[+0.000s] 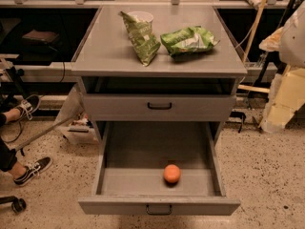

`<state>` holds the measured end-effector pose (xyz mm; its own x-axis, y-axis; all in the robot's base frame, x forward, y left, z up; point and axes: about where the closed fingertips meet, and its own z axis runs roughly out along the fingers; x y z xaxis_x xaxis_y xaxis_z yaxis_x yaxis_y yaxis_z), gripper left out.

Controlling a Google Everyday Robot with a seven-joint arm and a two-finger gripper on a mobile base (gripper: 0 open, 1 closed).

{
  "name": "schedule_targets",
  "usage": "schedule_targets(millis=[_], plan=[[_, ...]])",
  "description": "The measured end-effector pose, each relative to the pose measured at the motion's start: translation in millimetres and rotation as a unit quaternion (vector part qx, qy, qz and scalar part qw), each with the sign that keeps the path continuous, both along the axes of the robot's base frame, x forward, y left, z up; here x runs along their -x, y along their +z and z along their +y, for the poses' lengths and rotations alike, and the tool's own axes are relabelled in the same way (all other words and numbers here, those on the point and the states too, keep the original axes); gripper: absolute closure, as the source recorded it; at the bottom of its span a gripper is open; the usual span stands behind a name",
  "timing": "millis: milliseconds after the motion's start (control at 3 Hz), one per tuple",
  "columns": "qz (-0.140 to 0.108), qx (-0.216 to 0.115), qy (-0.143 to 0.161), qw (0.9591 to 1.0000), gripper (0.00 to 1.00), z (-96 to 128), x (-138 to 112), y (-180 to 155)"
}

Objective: Pick orange from middle drawer and place on counter

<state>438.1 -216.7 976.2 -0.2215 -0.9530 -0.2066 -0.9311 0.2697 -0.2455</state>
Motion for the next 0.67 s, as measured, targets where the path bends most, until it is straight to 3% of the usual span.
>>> schedule_targets(millis=[333,667], plan=[[-0.001,0.001,-0.001,1.0000,0.00,0,0,2],[0.049,-0.016,0.015,0.9985,0.00,15,4,-49]])
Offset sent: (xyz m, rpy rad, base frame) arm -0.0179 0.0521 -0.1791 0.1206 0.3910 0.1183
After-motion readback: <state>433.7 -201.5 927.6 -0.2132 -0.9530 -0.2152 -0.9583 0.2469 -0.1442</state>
